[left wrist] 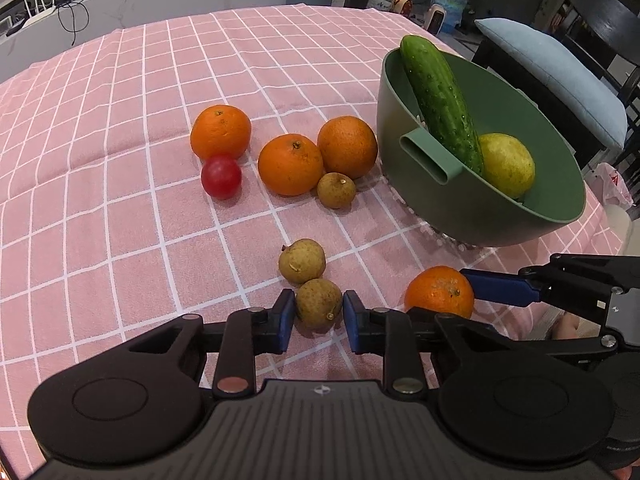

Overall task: Organize fruits
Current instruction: 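Grasp a small brown fruit with the left tool while right holds the orange, then carry orange and brown fruit into the colander and open both tools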

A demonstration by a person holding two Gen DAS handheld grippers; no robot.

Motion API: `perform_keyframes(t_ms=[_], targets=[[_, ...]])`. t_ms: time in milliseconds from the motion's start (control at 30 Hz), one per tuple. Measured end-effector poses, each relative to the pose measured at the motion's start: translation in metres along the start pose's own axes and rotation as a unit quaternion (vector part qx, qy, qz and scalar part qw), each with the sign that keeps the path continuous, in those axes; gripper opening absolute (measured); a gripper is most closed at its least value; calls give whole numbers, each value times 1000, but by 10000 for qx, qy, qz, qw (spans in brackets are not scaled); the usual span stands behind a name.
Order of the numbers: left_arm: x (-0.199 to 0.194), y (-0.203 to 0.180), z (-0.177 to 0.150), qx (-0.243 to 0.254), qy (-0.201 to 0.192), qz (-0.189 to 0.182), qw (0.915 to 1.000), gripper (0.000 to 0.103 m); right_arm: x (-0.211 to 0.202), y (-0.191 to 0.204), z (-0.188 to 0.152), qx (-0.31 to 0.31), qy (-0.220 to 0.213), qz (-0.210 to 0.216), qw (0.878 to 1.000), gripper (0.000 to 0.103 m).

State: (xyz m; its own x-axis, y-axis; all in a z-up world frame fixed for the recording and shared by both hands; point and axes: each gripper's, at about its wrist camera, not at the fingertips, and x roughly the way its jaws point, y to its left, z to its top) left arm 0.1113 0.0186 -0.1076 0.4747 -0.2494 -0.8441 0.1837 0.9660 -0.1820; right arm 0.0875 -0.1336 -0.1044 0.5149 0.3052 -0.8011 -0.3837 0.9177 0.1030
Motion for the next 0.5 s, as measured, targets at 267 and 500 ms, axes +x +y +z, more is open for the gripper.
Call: perform_keyframes(t_ms=[267,500], targets=[[0,-5,0,64,-11,76,9999,28,-1,-1,-2,26,-2,44,10000,40],[-30,-12,4,88,-264,123,9995,28,-15,-2,-2,118,-140,206,9996,40]])
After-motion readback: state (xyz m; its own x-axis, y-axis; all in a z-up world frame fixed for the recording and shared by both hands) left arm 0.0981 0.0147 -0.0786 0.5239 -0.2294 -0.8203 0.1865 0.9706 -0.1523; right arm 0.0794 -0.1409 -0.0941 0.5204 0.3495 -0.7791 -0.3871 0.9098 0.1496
